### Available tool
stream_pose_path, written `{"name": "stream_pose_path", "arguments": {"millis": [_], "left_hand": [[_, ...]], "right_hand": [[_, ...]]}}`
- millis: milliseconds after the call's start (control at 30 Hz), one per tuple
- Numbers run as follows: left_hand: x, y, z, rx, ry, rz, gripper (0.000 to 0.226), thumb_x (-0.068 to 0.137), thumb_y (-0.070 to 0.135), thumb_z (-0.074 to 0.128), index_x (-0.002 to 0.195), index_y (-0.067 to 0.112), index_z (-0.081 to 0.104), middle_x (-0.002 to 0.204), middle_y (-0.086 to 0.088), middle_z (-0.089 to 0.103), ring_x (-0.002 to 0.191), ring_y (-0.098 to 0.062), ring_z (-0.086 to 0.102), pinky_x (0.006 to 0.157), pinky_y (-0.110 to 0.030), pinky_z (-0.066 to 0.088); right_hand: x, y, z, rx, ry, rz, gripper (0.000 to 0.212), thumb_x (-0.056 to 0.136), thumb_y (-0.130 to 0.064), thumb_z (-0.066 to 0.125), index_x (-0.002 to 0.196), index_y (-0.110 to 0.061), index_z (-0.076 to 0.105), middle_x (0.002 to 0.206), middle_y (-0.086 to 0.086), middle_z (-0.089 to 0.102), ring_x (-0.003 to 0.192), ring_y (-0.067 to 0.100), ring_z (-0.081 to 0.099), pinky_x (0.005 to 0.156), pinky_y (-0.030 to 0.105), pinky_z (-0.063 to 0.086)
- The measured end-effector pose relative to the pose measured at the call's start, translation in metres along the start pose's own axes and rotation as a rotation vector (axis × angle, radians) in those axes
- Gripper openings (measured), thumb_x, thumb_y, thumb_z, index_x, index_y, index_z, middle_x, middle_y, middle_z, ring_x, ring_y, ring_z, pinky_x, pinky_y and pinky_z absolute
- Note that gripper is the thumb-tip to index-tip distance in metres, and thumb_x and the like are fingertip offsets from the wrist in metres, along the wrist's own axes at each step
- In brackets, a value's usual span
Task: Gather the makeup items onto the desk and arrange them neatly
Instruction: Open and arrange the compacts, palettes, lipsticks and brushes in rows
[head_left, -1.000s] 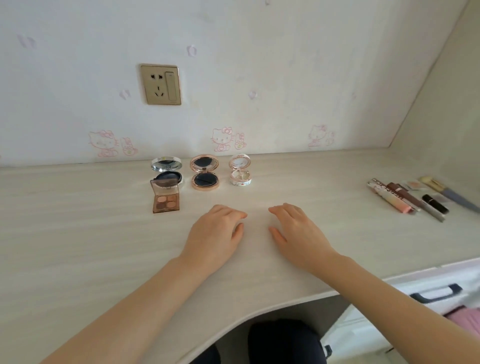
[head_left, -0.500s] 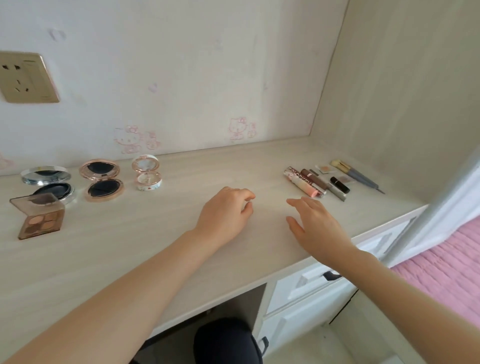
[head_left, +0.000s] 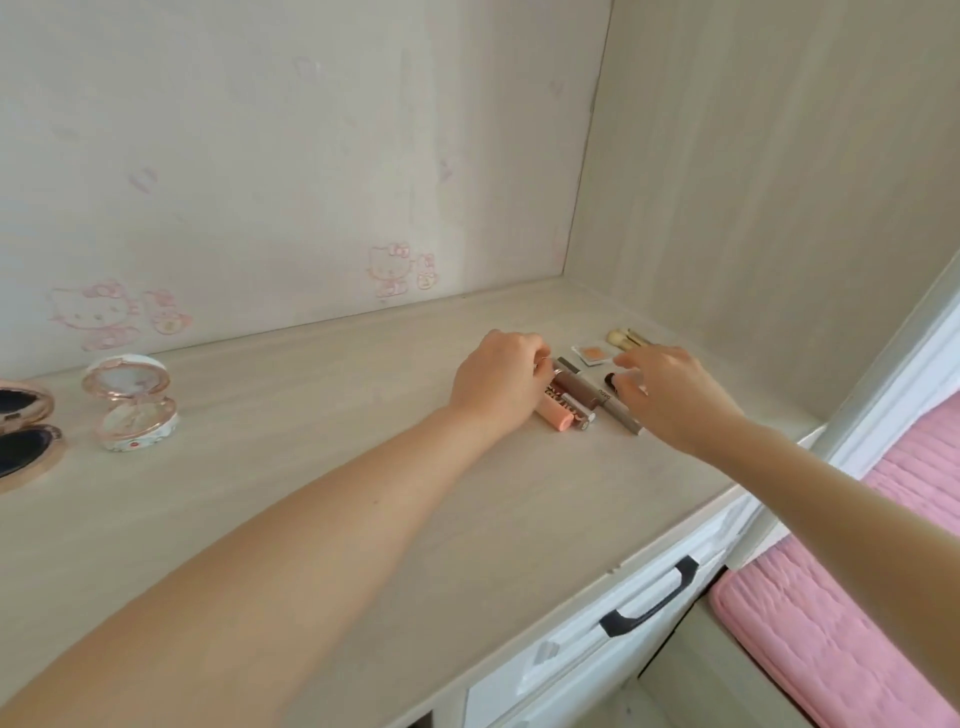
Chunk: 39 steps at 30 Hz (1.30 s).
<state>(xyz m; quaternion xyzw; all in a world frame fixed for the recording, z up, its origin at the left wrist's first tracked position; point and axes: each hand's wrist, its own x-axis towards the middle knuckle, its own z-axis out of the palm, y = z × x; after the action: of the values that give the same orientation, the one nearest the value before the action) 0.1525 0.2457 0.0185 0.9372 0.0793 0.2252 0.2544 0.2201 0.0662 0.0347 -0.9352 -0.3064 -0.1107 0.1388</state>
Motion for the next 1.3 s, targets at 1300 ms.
{"name": "stream_pose_path", "arguments": {"millis": [1300], "left_hand": [[0.073, 0.022, 0.040, -0.304, -0.031, -0.099, 0.019, 0.089, 0.005, 0.053, 0.104, 0.017, 0.054, 0.093, -0.004, 0.068, 0.083, -0.018, 0.062, 0.065, -0.026, 0.049]], "right_hand": [[0.065, 0.018, 0.029, 0.495, 0.110, 0.289, 0.022, 0.094, -0.028, 0.055, 0.096, -0.009, 0.064, 0.079, 0.001, 0.063, 0.076, 0.023, 0.060, 0.070, 0.034, 0.049]]}}
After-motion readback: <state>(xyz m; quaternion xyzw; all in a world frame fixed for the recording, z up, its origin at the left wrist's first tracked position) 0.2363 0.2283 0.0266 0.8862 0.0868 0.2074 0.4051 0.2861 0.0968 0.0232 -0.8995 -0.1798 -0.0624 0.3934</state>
